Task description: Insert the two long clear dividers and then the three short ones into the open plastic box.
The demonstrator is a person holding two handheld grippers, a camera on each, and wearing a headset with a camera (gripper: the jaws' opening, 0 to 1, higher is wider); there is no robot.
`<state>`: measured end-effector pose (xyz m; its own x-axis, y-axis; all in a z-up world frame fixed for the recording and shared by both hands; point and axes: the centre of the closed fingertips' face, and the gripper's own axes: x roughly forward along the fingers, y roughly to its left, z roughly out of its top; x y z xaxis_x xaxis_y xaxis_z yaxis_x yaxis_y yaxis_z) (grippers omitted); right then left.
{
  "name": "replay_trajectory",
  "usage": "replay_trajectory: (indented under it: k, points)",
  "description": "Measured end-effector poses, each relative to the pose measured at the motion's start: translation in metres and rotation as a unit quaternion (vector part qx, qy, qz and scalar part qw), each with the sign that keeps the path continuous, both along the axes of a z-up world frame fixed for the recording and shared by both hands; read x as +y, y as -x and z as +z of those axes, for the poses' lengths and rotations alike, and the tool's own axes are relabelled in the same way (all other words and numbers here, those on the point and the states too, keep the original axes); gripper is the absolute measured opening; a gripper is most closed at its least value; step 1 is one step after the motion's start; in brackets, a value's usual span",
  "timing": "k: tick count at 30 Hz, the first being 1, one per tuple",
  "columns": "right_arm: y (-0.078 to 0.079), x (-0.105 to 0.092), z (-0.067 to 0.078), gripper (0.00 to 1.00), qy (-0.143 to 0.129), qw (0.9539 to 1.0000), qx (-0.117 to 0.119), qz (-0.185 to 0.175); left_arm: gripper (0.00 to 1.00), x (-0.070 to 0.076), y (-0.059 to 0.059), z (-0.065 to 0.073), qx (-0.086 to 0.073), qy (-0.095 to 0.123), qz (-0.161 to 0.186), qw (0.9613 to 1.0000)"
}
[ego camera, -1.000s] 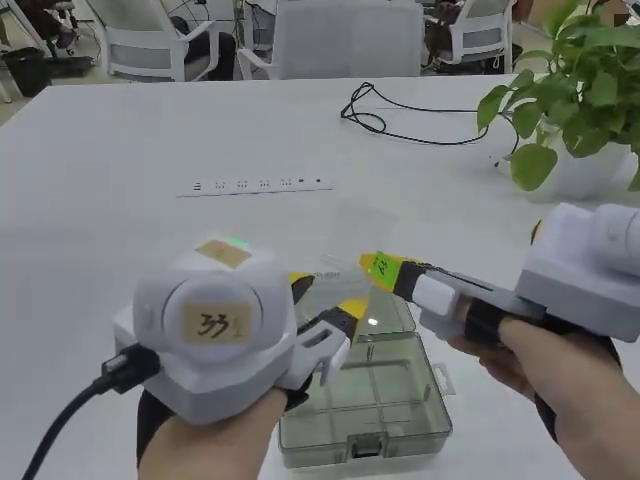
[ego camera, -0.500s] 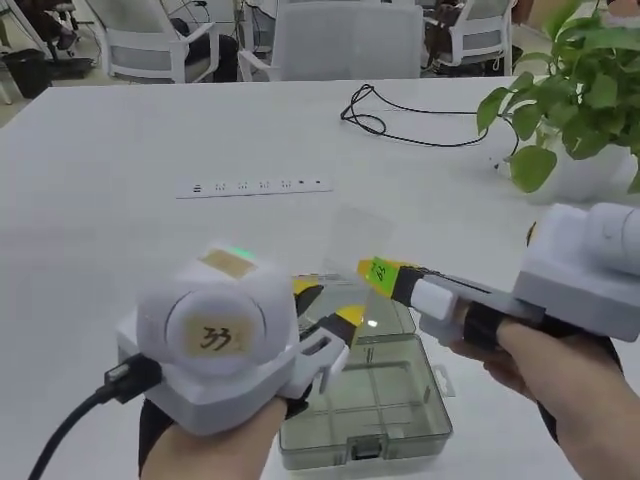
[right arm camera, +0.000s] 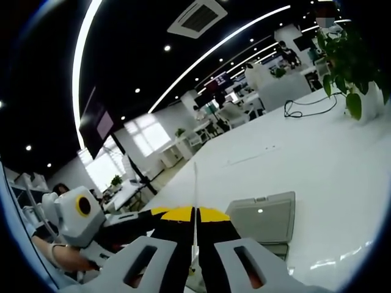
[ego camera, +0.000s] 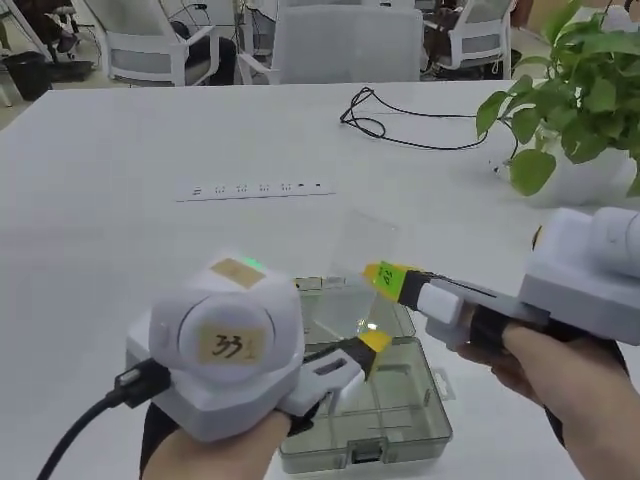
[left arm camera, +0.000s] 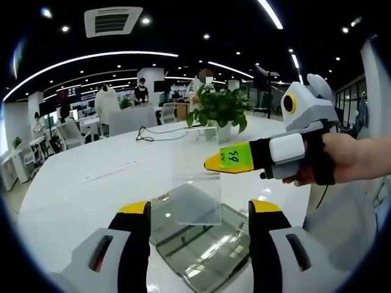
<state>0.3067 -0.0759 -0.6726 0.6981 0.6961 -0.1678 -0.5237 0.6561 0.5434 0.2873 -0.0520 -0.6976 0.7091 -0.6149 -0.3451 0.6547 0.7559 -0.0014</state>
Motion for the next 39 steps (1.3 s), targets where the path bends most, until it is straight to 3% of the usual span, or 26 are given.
replay_trajectory:
  k: [3,6,9,15,20,23,28,33,39]
  points:
    - [0.002,0.002,0.000,0.02,0.002,1.0000,0.003,0.002,0.79,0.000,0.002,-0.004,0.002,-0.010,-0.005,0.9999]
    - [0.005,0.003,0.000,0.02,0.001,1.0000,0.005,0.002,0.91,-0.002,0.003,-0.007,0.011,-0.007,-0.011,0.9999]
    - [0.005,0.003,-0.001,0.02,0.003,1.0000,0.008,0.004,1.00,-0.004,0.005,-0.009,0.009,-0.013,-0.021,0.9997]
    - [0.008,0.001,-0.002,0.02,0.007,0.9998,0.016,0.002,1.00,0.002,0.006,-0.013,0.020,-0.018,-0.022,0.9994]
    - [0.012,-0.001,-0.001,0.02,0.015,0.9995,0.029,0.001,1.00,0.010,0.008,-0.013,0.014,-0.035,-0.034,0.9987]
    - [0.014,-0.004,0.000,0.02,0.033,0.9987,0.040,-0.001,1.00,0.019,0.011,-0.016,0.005,-0.062,-0.045,0.9971]
    - [0.016,-0.011,0.006,0.02,0.052,0.9974,0.048,-0.013,1.00,0.032,0.014,-0.016,0.000,-0.073,-0.062,0.9954]
    - [0.021,-0.018,0.004,0.02,0.084,0.9936,0.070,-0.028,1.00,0.044,0.021,-0.013,-0.016,-0.090,-0.097,0.9911]
    - [0.027,-0.025,-0.005,0.02,0.120,0.9857,0.110,-0.045,1.00,0.057,0.024,-0.015,-0.016,-0.092,-0.126,0.9876]
